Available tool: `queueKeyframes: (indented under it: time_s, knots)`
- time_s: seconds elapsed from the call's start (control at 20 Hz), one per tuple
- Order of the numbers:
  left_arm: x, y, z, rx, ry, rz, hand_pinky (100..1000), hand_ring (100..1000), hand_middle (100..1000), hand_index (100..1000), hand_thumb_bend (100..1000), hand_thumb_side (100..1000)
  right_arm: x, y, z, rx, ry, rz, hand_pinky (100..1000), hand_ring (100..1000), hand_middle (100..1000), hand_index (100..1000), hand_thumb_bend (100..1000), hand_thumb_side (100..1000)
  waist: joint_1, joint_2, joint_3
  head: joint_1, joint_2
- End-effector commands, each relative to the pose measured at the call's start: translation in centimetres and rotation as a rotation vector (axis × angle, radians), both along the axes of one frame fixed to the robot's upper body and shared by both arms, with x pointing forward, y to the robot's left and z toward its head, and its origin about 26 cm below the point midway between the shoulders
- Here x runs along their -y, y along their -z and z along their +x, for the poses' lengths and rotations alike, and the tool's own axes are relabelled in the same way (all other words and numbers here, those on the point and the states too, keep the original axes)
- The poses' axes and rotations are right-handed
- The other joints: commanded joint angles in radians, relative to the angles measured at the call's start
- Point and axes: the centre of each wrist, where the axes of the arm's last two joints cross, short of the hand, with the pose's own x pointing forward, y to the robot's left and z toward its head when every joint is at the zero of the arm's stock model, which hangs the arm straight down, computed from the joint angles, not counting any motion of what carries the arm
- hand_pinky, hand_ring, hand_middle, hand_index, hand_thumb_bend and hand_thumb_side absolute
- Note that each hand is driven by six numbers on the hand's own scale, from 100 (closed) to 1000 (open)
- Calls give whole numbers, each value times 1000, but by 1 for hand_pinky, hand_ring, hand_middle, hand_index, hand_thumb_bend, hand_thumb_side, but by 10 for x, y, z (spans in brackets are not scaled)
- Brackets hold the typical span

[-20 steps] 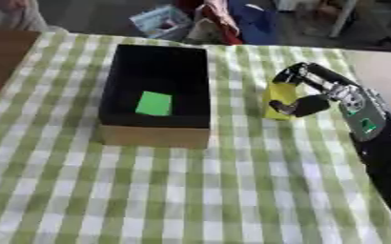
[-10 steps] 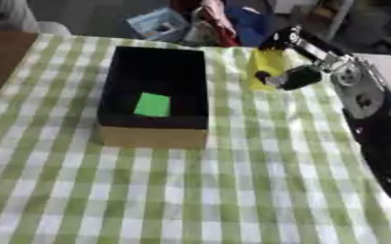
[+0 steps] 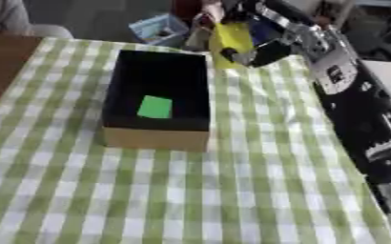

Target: Pick up objects on the table and place them in the box.

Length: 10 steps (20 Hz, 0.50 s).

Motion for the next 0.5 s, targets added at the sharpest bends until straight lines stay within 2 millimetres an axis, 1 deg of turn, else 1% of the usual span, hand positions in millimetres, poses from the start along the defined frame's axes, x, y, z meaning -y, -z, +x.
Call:
queueKeyframes:
  time_s: [0.05, 0.25, 0.4, 0.45, 0.5]
  knots:
    - [2, -9, 0, 24, 21, 6, 725, 501, 510, 700, 446, 447, -16, -5, 4, 6, -26, -27, 730, 579, 417, 678, 208, 201, 7, -20, 7, -12, -6]
    - [3, -9, 0, 23, 31, 1, 725, 500, 510, 699, 444, 448, -36, 16, 9, -43, -48, -63, 729, 585, 449, 702, 205, 232, 10, -20, 24, -20, -11]
    - [4, -9, 1, 25, 34, -3, 726, 500, 510, 699, 438, 448, -45, 31, 11, -72, -55, -87, 732, 598, 499, 735, 224, 277, 11, -18, 29, -22, -14]
    - [4, -10, 1, 26, 34, -4, 726, 500, 510, 700, 437, 448, -47, 34, 11, -77, -57, -95, 733, 600, 503, 738, 225, 280, 11, -17, 30, -22, -15]
    - [4, -10, 1, 26, 35, -4, 727, 501, 510, 700, 435, 449, -49, 38, 11, -82, -59, -107, 740, 622, 557, 774, 254, 327, 11, -16, 30, -22, -16]
